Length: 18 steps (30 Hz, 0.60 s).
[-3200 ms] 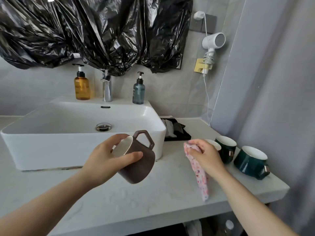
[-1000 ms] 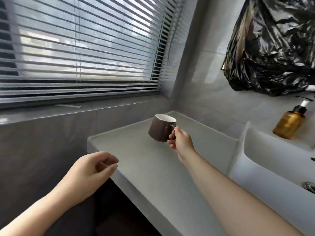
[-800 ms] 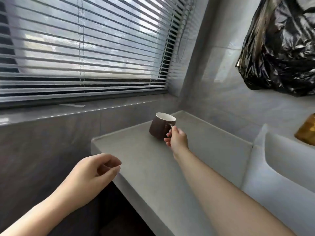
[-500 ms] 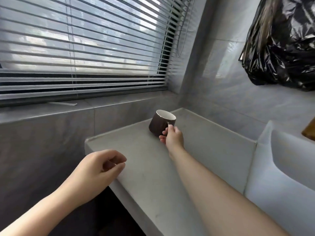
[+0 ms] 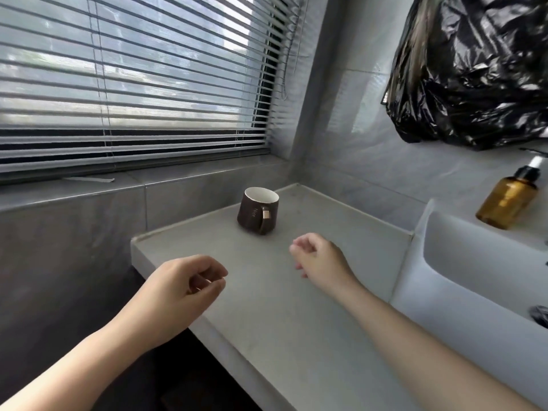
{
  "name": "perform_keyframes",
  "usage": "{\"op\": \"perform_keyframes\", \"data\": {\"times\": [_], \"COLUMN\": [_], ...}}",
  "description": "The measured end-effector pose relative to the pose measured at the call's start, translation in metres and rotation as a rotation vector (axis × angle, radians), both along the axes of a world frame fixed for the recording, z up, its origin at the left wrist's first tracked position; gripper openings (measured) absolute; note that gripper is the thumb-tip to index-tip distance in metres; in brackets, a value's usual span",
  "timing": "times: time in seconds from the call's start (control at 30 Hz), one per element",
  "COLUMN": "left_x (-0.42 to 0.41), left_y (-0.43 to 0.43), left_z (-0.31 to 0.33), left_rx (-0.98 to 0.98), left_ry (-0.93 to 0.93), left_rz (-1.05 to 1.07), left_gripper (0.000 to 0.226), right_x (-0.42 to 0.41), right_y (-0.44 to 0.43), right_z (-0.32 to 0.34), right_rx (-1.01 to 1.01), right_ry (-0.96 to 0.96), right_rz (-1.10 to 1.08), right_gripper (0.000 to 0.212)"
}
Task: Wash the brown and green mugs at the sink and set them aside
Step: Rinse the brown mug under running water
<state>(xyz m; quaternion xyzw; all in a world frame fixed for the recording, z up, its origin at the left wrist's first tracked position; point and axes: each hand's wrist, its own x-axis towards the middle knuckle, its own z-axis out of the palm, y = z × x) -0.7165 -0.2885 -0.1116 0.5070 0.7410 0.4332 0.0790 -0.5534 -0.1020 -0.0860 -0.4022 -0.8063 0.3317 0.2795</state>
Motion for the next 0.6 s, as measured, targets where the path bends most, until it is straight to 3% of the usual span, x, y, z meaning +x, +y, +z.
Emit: {"op": "perform_keyframes", "data": {"times": [0.13, 0.23, 0.6], "left_x": [0.035, 0.076, 0.268], "left_y": [0.000, 0.003, 0.006], "left_z": [0.012, 0.025, 0.062], "left_rx": [-0.005, -0.001, 0.016], "left_ry": [0.031, 0.060, 0.173], "left_rz": [-0.081, -0.172, -0.565], "left_gripper": [0.005, 0.006, 0.006], "right_x": [0.089, 0.153, 0.376], "right_y": [-0.045, -0.076, -0.159], "right_z": [0.022, 0.036, 0.052], "right_rx": [0.253, 0.279, 0.268], "right_ry": [-0.290, -0.404, -0.451], "right_rz": [0.014, -0.023, -0.387], "right_gripper": [0.014, 0.013, 0.009]}}
